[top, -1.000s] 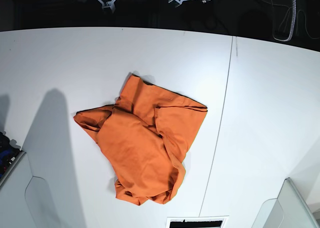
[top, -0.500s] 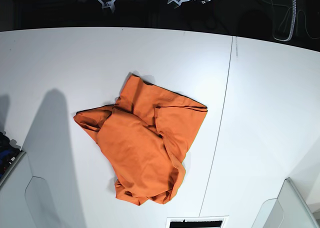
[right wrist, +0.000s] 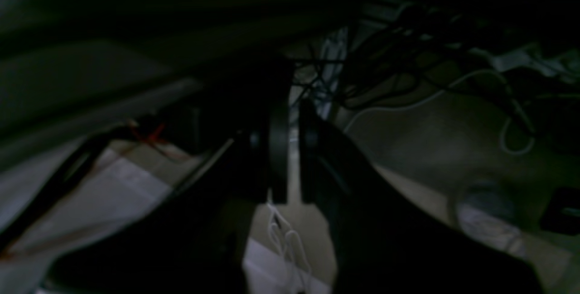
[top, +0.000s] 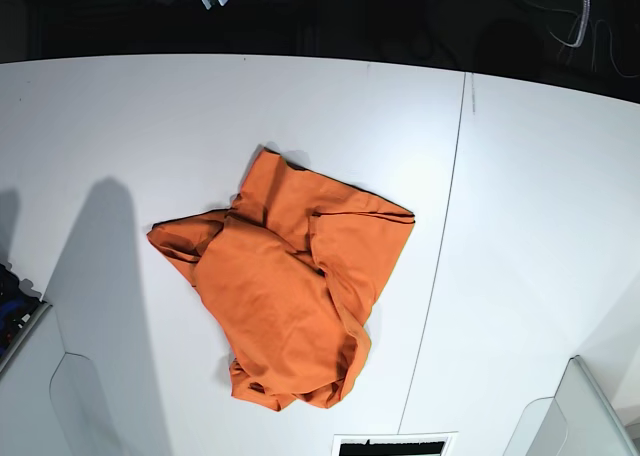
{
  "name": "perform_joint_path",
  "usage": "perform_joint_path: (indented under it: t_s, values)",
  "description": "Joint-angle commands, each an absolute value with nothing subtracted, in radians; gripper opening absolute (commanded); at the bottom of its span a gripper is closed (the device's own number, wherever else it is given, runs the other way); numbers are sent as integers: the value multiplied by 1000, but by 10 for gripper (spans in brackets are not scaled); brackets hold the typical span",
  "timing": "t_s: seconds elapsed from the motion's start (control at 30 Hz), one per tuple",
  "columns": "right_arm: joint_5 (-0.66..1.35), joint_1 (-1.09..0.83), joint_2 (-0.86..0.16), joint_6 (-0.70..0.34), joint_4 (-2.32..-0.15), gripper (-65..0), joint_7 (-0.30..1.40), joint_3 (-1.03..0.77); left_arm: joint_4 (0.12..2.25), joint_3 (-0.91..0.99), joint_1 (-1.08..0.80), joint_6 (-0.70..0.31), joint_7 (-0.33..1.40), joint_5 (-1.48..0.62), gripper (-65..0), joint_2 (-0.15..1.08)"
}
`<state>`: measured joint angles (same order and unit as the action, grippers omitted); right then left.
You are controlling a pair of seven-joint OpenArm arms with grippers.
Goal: Layout the t-shirt on the table in an organized manner, then fold the t-shirt properly
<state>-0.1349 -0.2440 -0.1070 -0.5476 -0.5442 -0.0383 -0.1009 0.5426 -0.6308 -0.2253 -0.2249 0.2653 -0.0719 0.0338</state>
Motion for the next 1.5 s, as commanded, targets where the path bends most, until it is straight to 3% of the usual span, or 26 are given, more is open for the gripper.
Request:
perform_joint_path:
  t_s: [0.0, 0.27, 0.47, 0.7, 1.0, 1.2, 1.27, 1.37, 1.47]
  values:
    - [-94, -275, -123, -568, -588, -612, -53, -101, 600, -633, -262, -243, 264, -61, -572, 36]
    - [47, -529, -227, -573, -941, -612, -52, -26, 1033, -633, -475, -242, 298, -17, -568, 161]
    - [72, -738, -289, -572, -1305, -611, -52, -9, 1326, -633, -596, -235, 360, 2, -509, 276]
    - [124, -890, -373, -561, -1711, -611, -52, -11, 1649, -596, -730, -49, 389, 99, -499, 400]
    - [163, -805, -387, -554, -1918, -607, -52, -18, 2028, -297, -781, -38, 457, 25, -499, 495]
    - [219, -616, -373, -484, -1917, -468, 30, -18, 2112, -147, -711, -38, 450, -70, -495, 539]
    - [229, -538, -346, -437, -1914, -441, 70, -18, 2112, -136, -654, -38, 444, -81, -423, 552]
    - [228, -418, -280, -385, -1895, -439, 113, -18, 2112, -137, -544, -46, 420, -125, -248, 551]
    - [224, -309, -192, -366, -1830, -390, 138, -18, 2107, -137, -415, -73, 408, -184, -220, 543]
